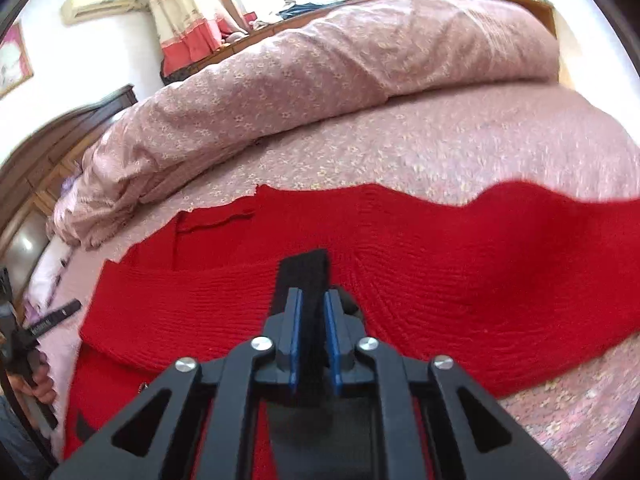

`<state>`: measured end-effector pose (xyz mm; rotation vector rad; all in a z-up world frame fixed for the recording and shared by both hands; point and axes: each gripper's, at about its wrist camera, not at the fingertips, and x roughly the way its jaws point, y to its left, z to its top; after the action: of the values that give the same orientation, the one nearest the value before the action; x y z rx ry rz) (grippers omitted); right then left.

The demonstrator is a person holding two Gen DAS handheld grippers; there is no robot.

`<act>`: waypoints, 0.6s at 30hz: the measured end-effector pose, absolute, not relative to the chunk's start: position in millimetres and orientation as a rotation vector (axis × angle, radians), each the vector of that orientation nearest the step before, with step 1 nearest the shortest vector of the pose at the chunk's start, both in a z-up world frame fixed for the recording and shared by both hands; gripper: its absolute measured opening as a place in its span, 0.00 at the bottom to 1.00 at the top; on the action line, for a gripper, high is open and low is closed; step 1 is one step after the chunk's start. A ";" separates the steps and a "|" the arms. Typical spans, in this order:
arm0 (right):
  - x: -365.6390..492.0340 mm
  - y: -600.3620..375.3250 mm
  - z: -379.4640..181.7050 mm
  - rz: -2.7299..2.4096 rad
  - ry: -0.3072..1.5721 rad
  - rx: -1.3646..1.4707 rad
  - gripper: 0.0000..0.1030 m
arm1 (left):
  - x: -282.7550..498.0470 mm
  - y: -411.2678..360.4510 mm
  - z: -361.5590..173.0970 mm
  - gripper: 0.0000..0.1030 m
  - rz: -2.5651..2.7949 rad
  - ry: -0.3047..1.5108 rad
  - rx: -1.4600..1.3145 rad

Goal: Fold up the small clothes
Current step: 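Grasp the black cuff of the other sleeve with the right gripper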

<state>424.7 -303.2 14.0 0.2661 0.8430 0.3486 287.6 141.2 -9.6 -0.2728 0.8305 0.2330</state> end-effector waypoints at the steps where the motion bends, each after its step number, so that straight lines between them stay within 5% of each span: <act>1: 426.5 -305.8 10.5 0.354 0.861 0.296 0.09 | 287.9 141.2 -10.4 0.42 0.235 0.833 -0.271; 10: 427.0 -303.3 -0.7 0.442 0.944 0.380 0.15 | 290.0 143.6 -12.7 0.42 0.240 0.840 -0.273; 18: 420.9 -296.2 2.1 0.431 0.953 0.348 0.04 | 291.4 142.7 -14.8 0.42 0.242 0.848 -0.264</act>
<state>420.9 -296.2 2.1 0.3481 0.9526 0.4312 291.4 142.7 -14.8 -0.2644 0.8480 0.2422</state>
